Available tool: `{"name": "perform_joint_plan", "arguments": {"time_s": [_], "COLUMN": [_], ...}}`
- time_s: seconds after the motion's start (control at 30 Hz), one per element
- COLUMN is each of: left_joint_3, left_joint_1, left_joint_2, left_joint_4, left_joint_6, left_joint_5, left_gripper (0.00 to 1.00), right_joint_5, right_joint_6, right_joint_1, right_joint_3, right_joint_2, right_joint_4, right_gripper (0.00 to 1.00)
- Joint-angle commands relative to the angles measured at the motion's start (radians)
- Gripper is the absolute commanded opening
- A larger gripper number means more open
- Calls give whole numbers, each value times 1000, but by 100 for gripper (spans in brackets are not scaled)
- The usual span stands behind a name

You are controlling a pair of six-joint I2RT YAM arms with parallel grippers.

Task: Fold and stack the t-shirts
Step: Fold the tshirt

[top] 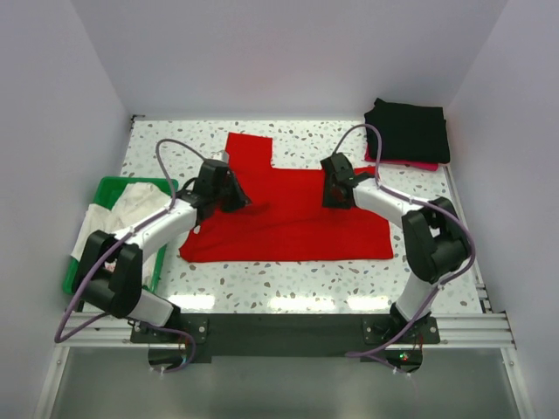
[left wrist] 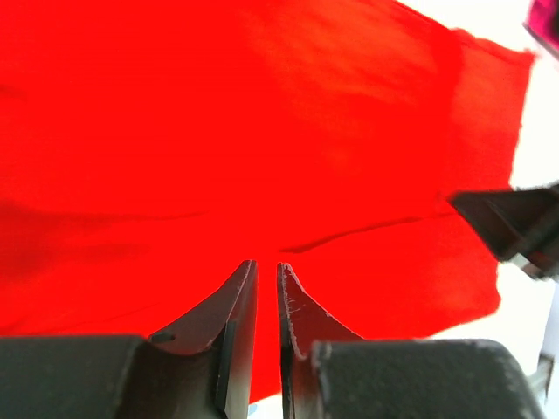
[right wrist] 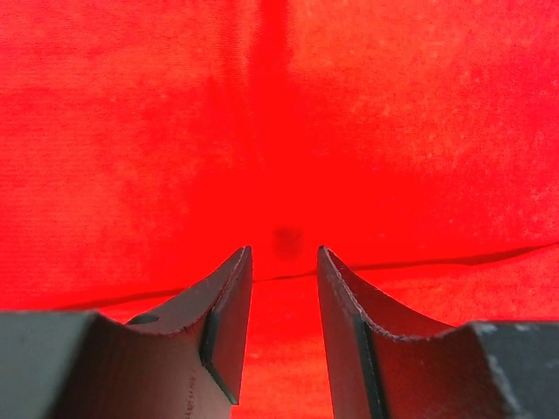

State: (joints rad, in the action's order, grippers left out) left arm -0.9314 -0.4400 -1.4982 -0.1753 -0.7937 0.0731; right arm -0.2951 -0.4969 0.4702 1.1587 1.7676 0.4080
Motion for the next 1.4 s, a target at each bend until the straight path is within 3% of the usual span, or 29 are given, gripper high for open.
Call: {"name": "perform_joint_plan", "arguments": {"time_s": [0.0, 0.23, 0.5, 1.13, 1.37], "left_joint_3": [54, 86, 40, -334, -423], "left_joint_1": [53, 73, 84, 87, 113], "left_joint_2": [75, 66, -77, -402, -435], "left_joint_4": [-30, -46, -12, 13, 37], "left_joint_6": [-19, -7, -7, 1, 31], "left_joint_5": [-56, -70, -118, -90, -49], "left_gripper": [20, 20, 19, 18, 24], "right_joint_5": [65, 160, 195, 182, 148], "right_joint_6": [8, 0, -11, 20, 29], "right_joint_1": [1, 28, 47, 45, 44], "right_joint_3": [10, -30, -79, -146, -137], "right_joint_2": [-79, -103, -177, -350, -359], "right_joint_4": [-26, -75, -92, -37, -25], "right_gripper": [40, 40, 39, 40, 40]}}
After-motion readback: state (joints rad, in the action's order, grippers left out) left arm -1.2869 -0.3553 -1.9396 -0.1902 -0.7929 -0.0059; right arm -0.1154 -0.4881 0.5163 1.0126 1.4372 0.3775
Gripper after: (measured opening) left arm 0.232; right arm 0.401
